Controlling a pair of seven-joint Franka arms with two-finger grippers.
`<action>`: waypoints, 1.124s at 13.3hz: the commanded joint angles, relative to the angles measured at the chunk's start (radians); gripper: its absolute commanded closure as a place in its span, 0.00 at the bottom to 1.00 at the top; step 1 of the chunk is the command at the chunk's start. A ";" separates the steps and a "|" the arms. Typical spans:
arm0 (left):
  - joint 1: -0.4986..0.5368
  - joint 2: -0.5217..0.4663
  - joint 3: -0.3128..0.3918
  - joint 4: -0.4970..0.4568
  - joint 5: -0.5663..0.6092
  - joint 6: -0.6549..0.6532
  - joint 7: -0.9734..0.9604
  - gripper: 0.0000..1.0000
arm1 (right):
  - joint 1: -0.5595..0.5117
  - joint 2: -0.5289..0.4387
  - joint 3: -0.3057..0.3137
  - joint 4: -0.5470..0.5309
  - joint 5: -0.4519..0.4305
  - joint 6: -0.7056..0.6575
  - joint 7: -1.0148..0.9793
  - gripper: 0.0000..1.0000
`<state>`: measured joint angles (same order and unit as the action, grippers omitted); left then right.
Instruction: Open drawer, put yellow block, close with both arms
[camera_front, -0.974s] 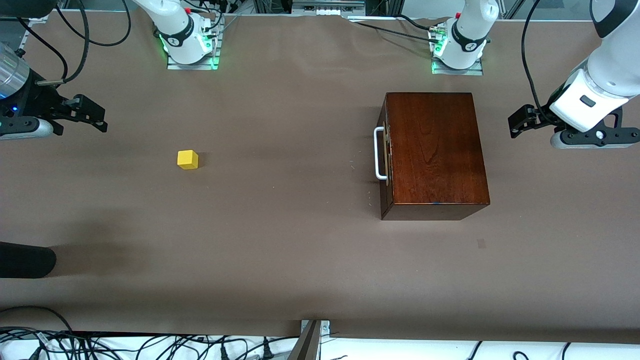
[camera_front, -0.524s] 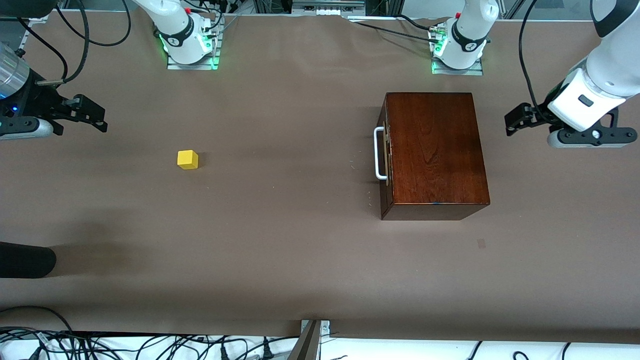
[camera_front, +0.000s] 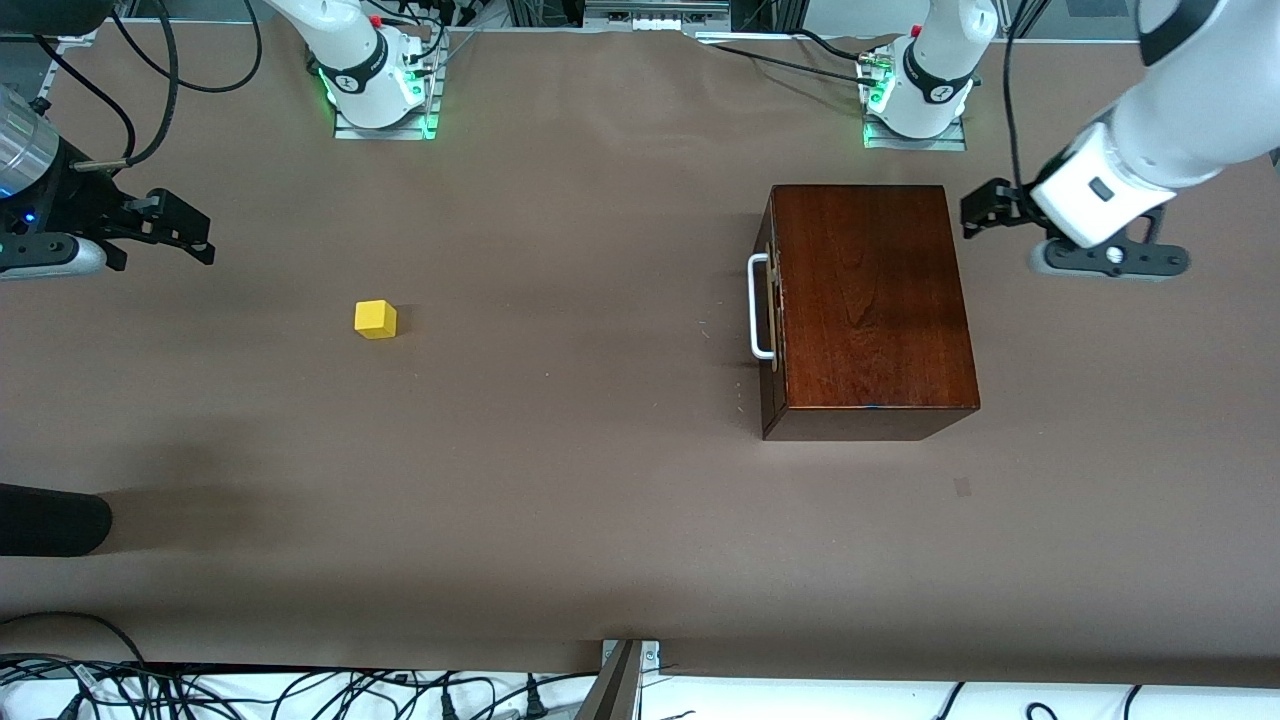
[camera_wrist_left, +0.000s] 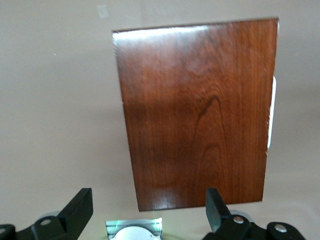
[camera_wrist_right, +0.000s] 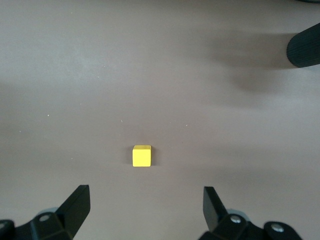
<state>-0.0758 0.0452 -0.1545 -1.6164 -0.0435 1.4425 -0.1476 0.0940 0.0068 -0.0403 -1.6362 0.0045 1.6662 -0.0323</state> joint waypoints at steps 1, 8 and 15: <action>-0.019 0.064 -0.091 0.033 -0.015 -0.019 -0.007 0.00 | -0.008 0.002 0.003 0.012 0.005 -0.013 -0.008 0.00; -0.090 0.200 -0.171 0.033 -0.023 0.173 -0.064 0.00 | -0.008 0.002 0.003 0.012 0.005 -0.013 -0.008 0.00; -0.272 0.307 -0.171 0.024 0.117 0.266 -0.323 0.00 | -0.008 0.002 0.003 0.012 0.005 -0.013 -0.006 0.00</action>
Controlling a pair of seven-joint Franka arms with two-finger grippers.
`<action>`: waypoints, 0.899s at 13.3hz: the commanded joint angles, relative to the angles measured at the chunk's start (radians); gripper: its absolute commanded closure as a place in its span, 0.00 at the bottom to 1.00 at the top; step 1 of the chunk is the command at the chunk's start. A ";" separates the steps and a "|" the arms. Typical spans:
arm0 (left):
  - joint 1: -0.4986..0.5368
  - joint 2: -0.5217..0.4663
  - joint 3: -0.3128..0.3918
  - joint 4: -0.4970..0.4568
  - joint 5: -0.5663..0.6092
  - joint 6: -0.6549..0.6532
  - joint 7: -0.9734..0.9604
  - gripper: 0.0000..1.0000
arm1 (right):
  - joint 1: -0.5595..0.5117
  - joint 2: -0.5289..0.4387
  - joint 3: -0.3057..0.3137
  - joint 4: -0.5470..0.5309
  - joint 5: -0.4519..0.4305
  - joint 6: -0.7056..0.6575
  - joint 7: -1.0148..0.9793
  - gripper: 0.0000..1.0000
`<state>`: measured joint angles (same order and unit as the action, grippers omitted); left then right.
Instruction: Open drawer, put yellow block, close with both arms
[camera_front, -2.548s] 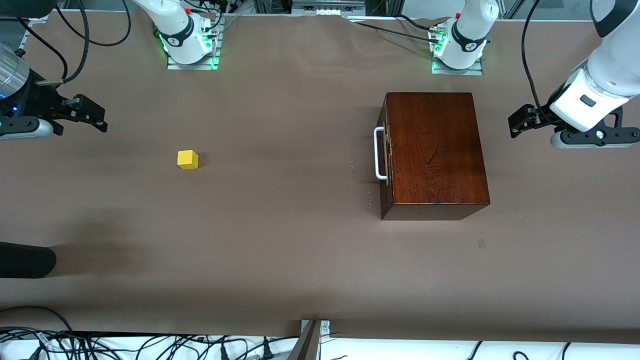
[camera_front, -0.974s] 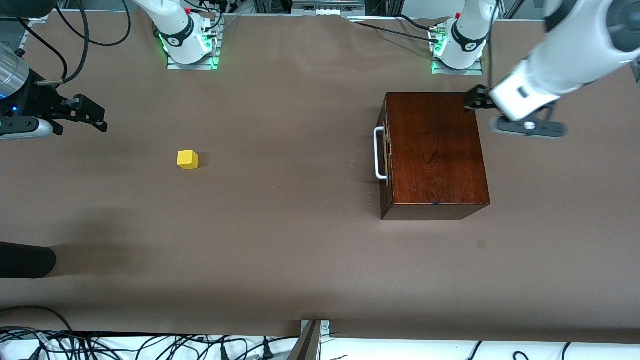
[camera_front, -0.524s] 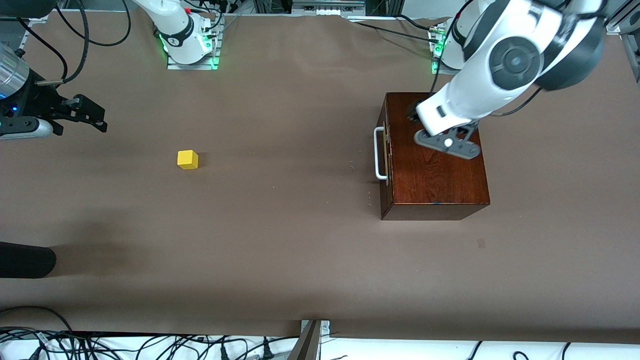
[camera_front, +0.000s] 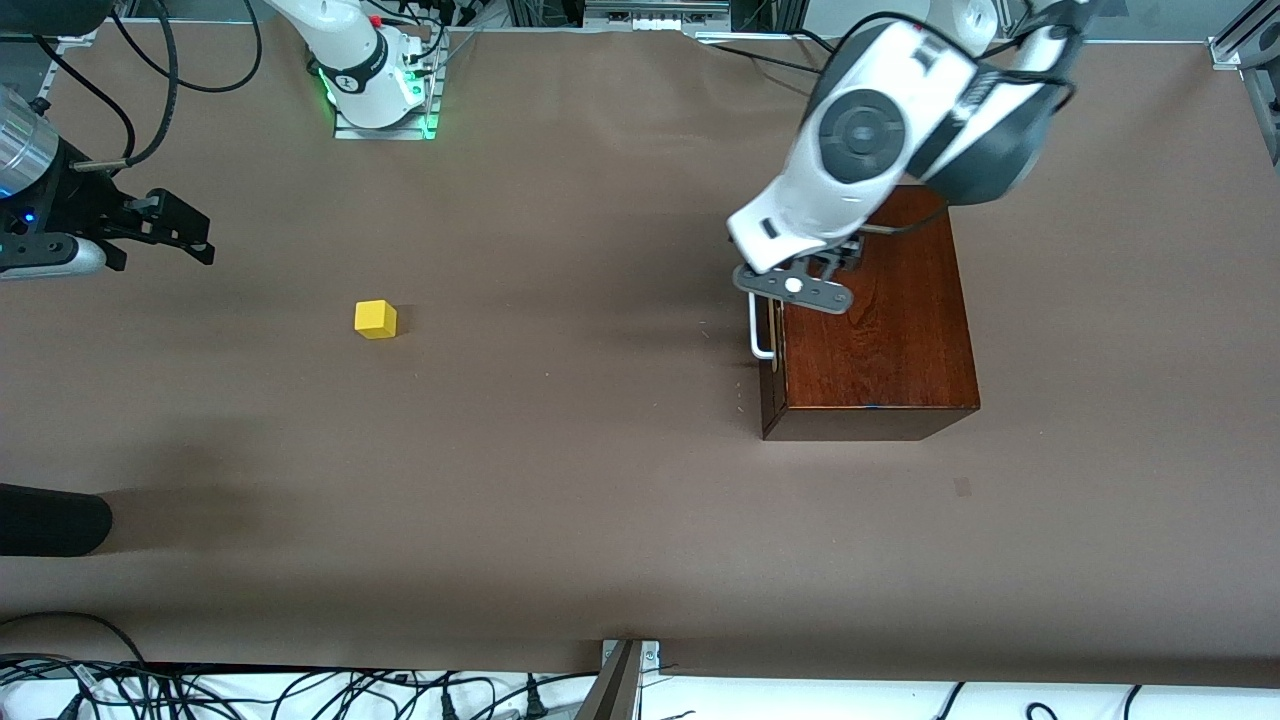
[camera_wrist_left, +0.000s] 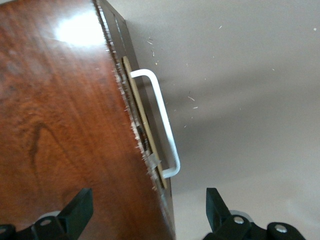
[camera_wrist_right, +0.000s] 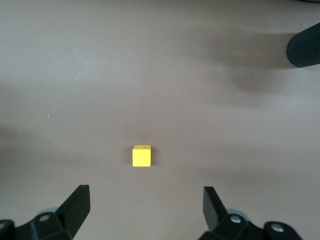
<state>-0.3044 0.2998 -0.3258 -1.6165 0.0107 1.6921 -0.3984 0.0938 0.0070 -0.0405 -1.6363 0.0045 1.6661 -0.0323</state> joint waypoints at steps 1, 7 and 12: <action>-0.067 0.071 0.001 0.024 0.101 0.032 -0.109 0.00 | -0.008 0.002 0.004 0.013 0.005 -0.013 -0.006 0.00; -0.147 0.156 -0.001 0.013 0.218 0.078 -0.309 0.00 | -0.008 0.002 0.004 0.013 0.005 -0.013 -0.006 0.00; -0.148 0.171 0.001 -0.057 0.258 0.184 -0.361 0.00 | -0.008 0.002 0.004 0.013 0.005 -0.013 -0.006 0.00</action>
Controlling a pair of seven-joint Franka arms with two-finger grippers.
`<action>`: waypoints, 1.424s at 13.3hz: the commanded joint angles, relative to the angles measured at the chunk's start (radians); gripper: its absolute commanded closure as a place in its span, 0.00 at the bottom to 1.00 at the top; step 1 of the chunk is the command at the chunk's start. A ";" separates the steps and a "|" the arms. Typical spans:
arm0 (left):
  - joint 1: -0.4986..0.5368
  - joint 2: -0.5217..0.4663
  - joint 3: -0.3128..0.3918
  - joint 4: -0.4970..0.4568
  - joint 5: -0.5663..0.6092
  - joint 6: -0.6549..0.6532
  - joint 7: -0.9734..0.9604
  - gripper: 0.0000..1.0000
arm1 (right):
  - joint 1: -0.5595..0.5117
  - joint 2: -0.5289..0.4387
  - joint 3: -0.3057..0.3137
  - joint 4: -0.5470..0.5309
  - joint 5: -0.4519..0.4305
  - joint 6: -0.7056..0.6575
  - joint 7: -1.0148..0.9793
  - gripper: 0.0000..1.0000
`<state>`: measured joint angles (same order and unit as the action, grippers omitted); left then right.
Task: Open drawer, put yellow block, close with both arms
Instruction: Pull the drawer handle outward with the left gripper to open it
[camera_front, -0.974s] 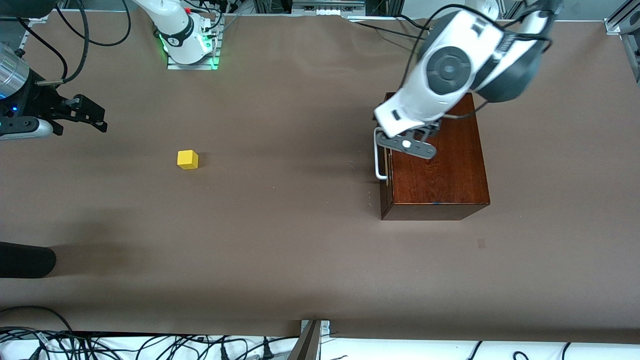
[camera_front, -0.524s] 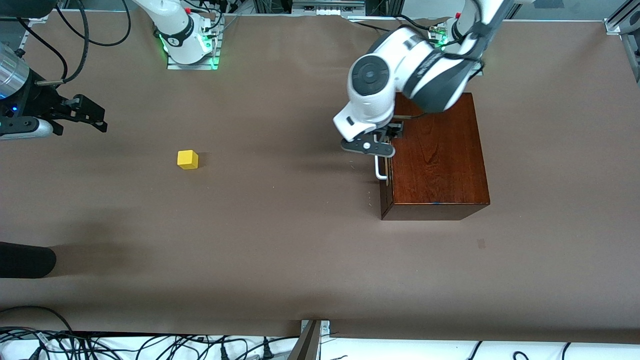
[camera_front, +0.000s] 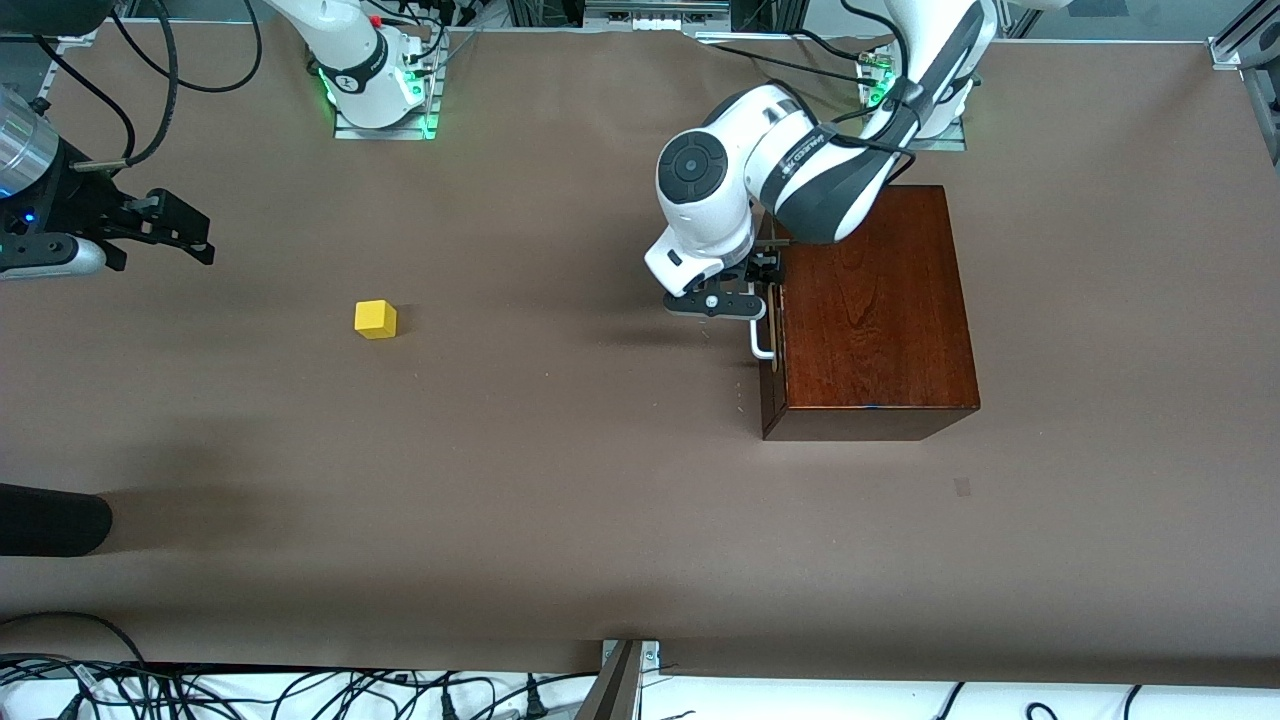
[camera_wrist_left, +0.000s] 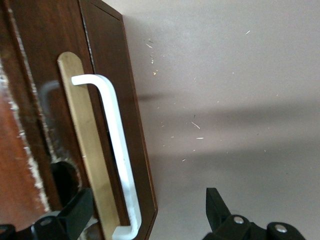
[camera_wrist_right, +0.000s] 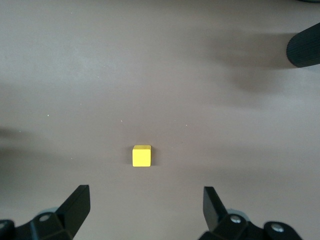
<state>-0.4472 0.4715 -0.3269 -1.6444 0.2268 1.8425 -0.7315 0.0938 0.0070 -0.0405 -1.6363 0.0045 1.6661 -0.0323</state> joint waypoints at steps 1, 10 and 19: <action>-0.007 0.012 0.002 -0.029 0.063 0.034 -0.048 0.00 | -0.008 0.002 0.004 0.013 0.005 -0.013 -0.006 0.00; -0.036 0.090 0.000 -0.028 0.143 0.101 -0.177 0.00 | -0.008 0.002 0.004 0.013 0.005 -0.013 -0.006 0.00; -0.056 0.127 -0.003 -0.011 0.131 0.200 -0.262 0.00 | -0.008 0.002 0.004 0.013 0.005 -0.013 -0.006 0.00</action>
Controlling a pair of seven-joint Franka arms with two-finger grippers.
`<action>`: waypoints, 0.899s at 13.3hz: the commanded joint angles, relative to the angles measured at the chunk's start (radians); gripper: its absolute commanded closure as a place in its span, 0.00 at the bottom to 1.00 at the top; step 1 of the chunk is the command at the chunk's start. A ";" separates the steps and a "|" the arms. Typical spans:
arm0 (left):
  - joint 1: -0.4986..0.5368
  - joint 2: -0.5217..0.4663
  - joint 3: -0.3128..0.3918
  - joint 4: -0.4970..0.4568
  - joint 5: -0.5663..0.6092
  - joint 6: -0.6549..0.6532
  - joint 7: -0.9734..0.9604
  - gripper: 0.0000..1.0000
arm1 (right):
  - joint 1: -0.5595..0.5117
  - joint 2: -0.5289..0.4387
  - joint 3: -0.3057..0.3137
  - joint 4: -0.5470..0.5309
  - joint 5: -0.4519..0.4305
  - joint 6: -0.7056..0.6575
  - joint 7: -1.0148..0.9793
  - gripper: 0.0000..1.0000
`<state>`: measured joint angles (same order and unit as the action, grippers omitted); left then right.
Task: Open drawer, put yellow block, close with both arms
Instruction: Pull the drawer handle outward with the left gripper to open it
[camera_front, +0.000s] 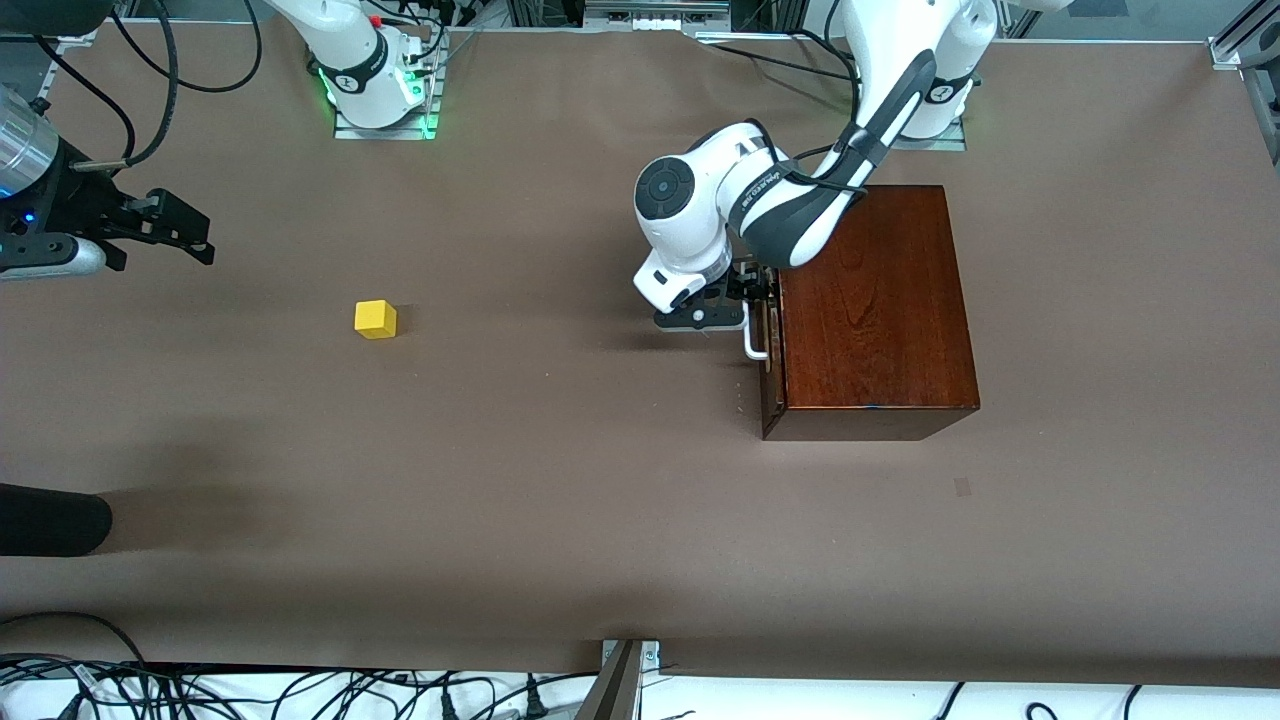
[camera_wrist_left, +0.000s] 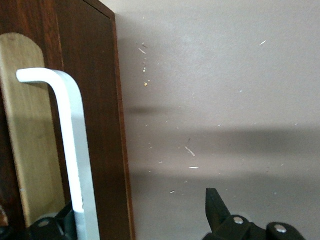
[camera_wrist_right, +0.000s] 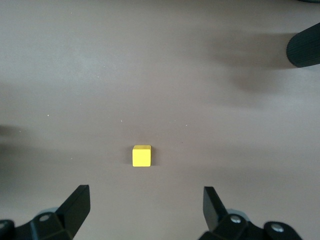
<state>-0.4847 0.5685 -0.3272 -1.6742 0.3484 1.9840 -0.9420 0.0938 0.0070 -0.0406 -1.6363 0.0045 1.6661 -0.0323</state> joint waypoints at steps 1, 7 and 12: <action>-0.028 0.037 -0.003 0.021 0.006 0.073 -0.081 0.00 | -0.008 0.002 0.004 0.013 0.005 -0.013 -0.006 0.00; -0.066 0.122 -0.004 0.169 -0.031 0.087 -0.172 0.00 | -0.008 0.002 0.004 0.013 0.005 -0.013 -0.008 0.00; -0.071 0.120 -0.004 0.208 -0.031 0.087 -0.170 0.00 | -0.008 0.002 0.004 0.012 0.005 -0.013 -0.008 0.00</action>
<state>-0.5380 0.6378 -0.3268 -1.5532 0.3455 2.0186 -1.0979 0.0938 0.0070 -0.0406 -1.6363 0.0045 1.6661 -0.0323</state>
